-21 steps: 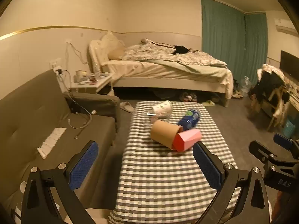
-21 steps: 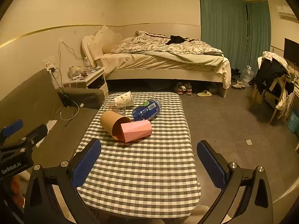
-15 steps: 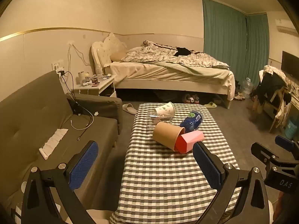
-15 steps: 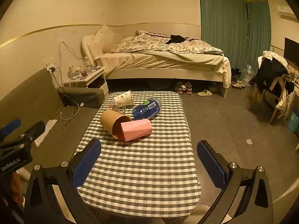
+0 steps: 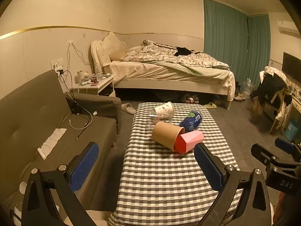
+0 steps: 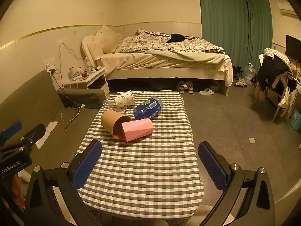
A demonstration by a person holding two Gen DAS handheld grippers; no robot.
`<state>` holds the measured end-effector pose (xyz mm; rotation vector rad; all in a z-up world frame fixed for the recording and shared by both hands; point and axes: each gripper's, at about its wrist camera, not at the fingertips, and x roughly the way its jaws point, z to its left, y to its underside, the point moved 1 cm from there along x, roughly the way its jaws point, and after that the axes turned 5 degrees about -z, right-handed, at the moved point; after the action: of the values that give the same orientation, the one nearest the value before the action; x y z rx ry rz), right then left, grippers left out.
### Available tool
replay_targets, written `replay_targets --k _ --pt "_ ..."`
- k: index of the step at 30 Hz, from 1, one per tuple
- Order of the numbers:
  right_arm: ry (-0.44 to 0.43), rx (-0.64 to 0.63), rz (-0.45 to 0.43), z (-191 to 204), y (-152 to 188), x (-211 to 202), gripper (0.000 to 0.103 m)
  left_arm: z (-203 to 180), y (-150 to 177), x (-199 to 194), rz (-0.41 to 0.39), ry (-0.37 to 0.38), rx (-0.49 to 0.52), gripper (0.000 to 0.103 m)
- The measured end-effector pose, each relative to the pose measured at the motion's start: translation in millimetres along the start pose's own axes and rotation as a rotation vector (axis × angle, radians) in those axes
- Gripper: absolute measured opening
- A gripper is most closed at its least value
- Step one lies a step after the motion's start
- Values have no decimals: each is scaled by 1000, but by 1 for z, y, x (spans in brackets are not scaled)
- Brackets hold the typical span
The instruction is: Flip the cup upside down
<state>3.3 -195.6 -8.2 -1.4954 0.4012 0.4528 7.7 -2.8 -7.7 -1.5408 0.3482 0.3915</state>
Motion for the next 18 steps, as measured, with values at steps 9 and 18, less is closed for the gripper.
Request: replay_targets --k 9,18 --pt "-3 4 4 -1 2 2 103 4 2 0 5 11 -3 103" --pt "-3 6 8 0 1 2 103 2 4 1 7 11 -3 103"
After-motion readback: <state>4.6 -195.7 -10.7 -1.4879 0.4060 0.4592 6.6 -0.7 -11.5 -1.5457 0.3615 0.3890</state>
